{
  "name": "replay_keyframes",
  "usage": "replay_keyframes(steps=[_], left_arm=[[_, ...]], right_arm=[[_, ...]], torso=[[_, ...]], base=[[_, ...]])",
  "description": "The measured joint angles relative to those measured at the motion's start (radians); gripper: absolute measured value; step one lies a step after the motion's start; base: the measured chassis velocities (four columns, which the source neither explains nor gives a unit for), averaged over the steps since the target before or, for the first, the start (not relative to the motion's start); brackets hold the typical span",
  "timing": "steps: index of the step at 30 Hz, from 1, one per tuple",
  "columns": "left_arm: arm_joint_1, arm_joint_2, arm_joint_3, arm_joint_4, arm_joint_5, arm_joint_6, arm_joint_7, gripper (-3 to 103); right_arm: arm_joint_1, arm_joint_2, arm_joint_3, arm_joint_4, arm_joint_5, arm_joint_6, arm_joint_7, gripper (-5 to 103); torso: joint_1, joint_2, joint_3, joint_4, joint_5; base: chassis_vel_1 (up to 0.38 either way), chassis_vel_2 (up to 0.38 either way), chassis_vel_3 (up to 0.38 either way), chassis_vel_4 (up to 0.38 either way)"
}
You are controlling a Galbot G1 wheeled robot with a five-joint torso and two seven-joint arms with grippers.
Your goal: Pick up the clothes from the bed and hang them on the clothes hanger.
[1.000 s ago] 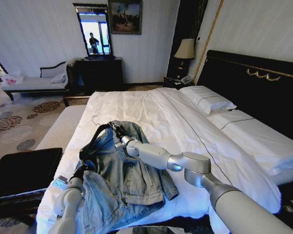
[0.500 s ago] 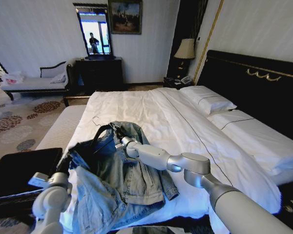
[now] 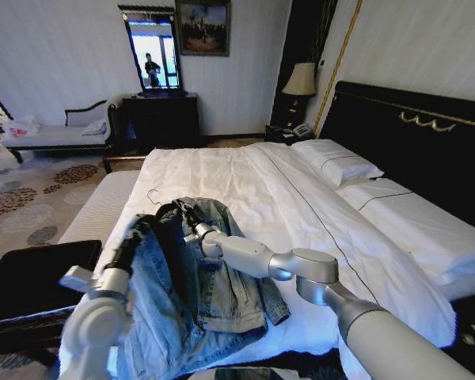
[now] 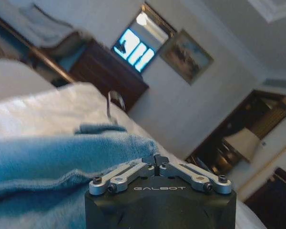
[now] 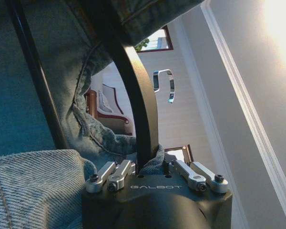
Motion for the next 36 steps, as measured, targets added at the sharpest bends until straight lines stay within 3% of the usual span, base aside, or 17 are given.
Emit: replay_keyframes(steps=[3,20,31,32,34,36], left_arm=[[-0.002,-0.002,0.05,0.044,0.031,-0.003,0.017,0],[-0.02,0.071,0.134,0.197,0.12,-0.008,0.067,0],[-0.068,0.184,0.178,0.289,0.182,-0.03,0.119,-3],[-0.071,0.19,0.173,0.286,0.182,-0.038,0.128,2],[-0.072,0.193,0.168,0.281,0.181,-0.043,0.135,2],[-0.072,0.196,0.151,0.26,0.18,-0.065,0.159,14]], right_arm=[[0.008,0.012,0.017,0.0,0.015,-0.002,0.003,25],[0.042,0.033,0.119,-0.005,0.062,-0.002,0.02,25],[0.086,0.033,0.19,0.045,0.065,0.001,0.046,25],[0.093,0.033,0.196,0.053,0.066,0.004,0.049,25],[0.096,0.033,0.199,0.057,0.067,0.006,0.051,25],[0.102,0.033,0.2,0.07,0.072,0.009,0.055,25]], torso=[[0.0,0.0,0.0,-0.0002,0.0],[0.0,0.0,0.0,0.0,-0.0001],[0.0,0.0,0.0,0.0001,-0.0002],[0.0,0.0,0.0,0.0,-0.0002],[0.0,0.0,0.0,0.0,-0.0002],[0.0,0.0,0.0,0.0,-0.0002]], base=[[0.0,0.0,0.0,0.0],[0.0,0.0,0.0,0.0],[0.0,0.0,0.0,0.0],[0.0,0.0,0.0,0.0],[0.0,0.0,0.0,0.0],[0.0,0.0,0.0,0.0]])
